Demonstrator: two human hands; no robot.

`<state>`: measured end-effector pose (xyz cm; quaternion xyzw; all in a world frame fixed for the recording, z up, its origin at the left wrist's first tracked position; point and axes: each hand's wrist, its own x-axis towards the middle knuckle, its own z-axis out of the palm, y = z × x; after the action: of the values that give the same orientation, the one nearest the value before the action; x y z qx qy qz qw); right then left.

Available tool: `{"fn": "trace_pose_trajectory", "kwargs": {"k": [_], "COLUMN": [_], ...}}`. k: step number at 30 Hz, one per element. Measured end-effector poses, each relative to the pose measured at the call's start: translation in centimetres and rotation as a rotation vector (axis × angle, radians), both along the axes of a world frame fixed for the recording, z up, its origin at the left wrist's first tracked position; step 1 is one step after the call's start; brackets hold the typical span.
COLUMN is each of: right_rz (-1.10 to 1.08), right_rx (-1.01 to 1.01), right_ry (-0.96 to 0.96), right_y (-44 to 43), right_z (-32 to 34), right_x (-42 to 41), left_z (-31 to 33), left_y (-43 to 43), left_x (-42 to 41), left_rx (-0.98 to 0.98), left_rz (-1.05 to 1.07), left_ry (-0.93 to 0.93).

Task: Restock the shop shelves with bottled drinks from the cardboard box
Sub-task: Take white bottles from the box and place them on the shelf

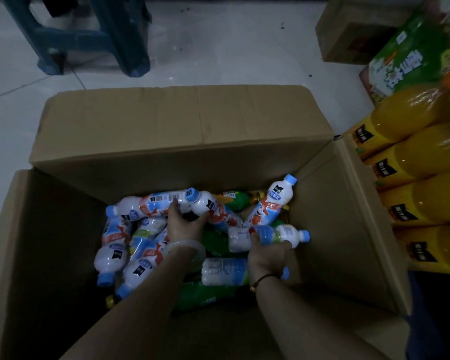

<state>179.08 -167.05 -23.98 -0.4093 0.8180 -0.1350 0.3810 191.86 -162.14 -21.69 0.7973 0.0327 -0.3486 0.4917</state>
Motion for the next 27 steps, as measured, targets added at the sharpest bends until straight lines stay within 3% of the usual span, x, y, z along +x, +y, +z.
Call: {"fn": "trace_pose_trajectory", "kwargs": {"k": [5,12,22,27], "right_rz": [-0.128,-0.138,-0.144,-0.195], "right_rx": [-0.034,-0.031,-0.090,-0.018], "right_ry": [0.031,0.076,-0.308,-0.318], "right_y": [0.0,0.2,0.9,0.1], "right_z": [-2.0,-2.6,-3.1,-3.0], "right_x": [0.7,1.3,1.1,1.4], "left_z": [-2.1,-4.0,-3.7,-3.7], "left_y": [-0.8,-1.2,-1.3,-1.5], "left_x": [0.7,0.8,-1.1,-0.4], "left_rx": [0.013,0.019,-0.186,-0.180], "left_rz": [-0.017,-0.087,-0.065,-0.039], "left_ry": [-0.027,-0.112,0.021,0.107]}}
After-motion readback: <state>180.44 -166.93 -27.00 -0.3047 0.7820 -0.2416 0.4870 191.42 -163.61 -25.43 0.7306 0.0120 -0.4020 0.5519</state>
